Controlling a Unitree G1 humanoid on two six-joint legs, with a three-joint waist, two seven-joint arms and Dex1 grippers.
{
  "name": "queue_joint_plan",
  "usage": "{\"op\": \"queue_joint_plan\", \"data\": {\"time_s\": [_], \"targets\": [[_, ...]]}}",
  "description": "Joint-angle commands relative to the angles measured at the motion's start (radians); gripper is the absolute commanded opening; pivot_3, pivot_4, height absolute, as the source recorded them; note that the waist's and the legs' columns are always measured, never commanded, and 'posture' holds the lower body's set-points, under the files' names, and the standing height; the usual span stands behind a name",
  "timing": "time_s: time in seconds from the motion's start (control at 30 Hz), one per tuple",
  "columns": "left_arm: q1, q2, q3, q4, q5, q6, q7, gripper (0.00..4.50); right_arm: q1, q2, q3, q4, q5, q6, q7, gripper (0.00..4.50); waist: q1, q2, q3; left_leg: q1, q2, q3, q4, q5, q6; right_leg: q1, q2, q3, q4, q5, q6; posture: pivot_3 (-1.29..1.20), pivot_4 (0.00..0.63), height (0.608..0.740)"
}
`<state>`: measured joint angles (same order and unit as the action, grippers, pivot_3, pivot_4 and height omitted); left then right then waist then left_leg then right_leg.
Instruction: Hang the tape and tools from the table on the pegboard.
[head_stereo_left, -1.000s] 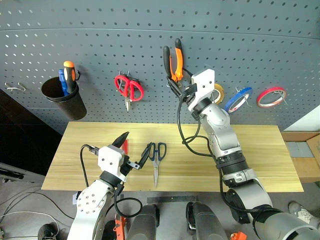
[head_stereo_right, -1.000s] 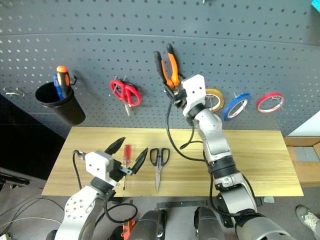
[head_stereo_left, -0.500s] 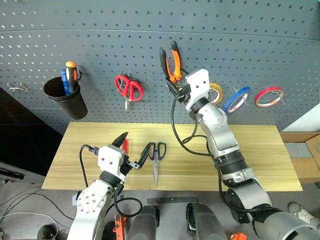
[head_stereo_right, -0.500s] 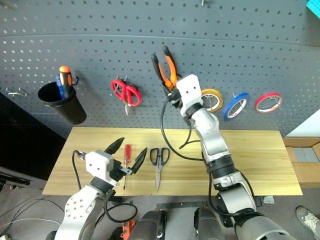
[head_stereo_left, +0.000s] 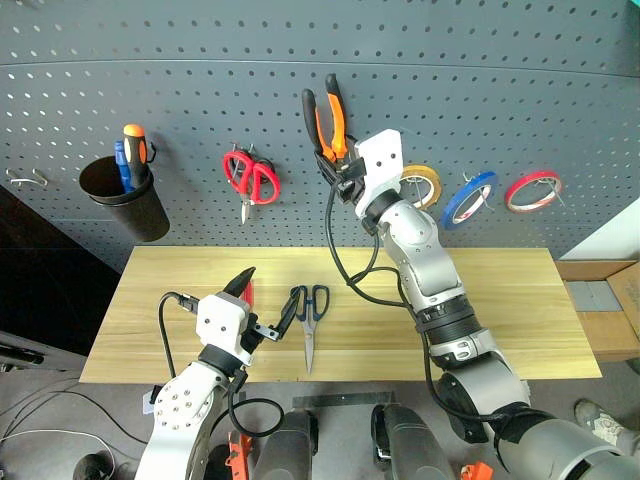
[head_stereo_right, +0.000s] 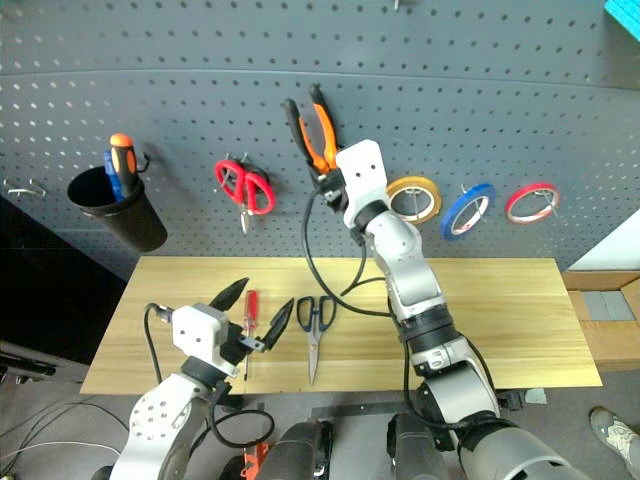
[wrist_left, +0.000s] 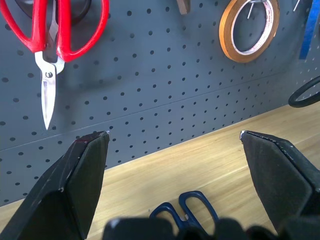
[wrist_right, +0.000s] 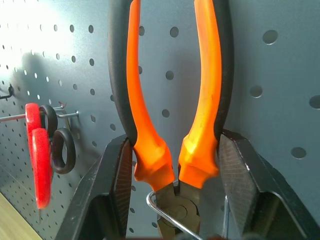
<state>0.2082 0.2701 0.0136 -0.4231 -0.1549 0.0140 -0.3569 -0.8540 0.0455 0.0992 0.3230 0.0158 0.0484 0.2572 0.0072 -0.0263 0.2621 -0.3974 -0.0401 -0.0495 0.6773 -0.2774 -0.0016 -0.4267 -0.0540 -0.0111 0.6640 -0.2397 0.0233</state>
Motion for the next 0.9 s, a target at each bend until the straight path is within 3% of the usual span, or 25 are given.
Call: {"op": "queue_joint_plan", "data": {"time_s": [0.03, 0.6, 0.83, 0.9], "targets": [[0.005, -0.002, 0.003, -0.042, 0.001, -0.017, 0.007, 4.50, -0.027, 0.004, -0.006, -0.018, -0.005, 0.019, -0.028, 1.97, 0.000, 0.000, 0.000, 0.000, 0.000, 0.000, 0.000, 0.000, 0.000, 0.000, 0.000, 0.000, 0.000, 0.000, 0.000, 0.11, 0.211, 0.740], [-0.004, 0.007, 0.007, -0.033, -0.001, -0.012, -0.003, 4.50, 0.029, 0.001, -0.024, -0.066, 0.036, 0.152, -0.076, 1.97, 0.001, 0.000, -0.007, 0.002, 0.000, -0.001, 0.000, -0.001, 0.002, 0.002, 0.000, 0.000, 0.001, 0.001, -0.001, 0.10, 0.214, 0.740], [-0.009, 0.011, 0.008, -0.028, -0.003, -0.010, -0.007, 4.50, 0.066, -0.011, -0.001, -0.144, 0.041, 0.170, -0.057, 4.20, 0.000, 0.000, -0.007, 0.001, 0.000, -0.001, 0.000, -0.001, 0.002, 0.001, 0.000, -0.001, 0.001, 0.001, -0.001, 0.10, 0.216, 0.740], [-0.009, 0.013, 0.010, -0.028, -0.004, -0.009, -0.007, 4.50, 0.082, -0.011, 0.002, -0.168, 0.047, 0.176, -0.049, 4.45, -0.001, 0.000, -0.007, 0.001, 0.000, -0.001, 0.000, -0.001, 0.002, 0.001, 0.000, -0.001, 0.001, 0.001, -0.001, 0.10, 0.217, 0.740]]}}
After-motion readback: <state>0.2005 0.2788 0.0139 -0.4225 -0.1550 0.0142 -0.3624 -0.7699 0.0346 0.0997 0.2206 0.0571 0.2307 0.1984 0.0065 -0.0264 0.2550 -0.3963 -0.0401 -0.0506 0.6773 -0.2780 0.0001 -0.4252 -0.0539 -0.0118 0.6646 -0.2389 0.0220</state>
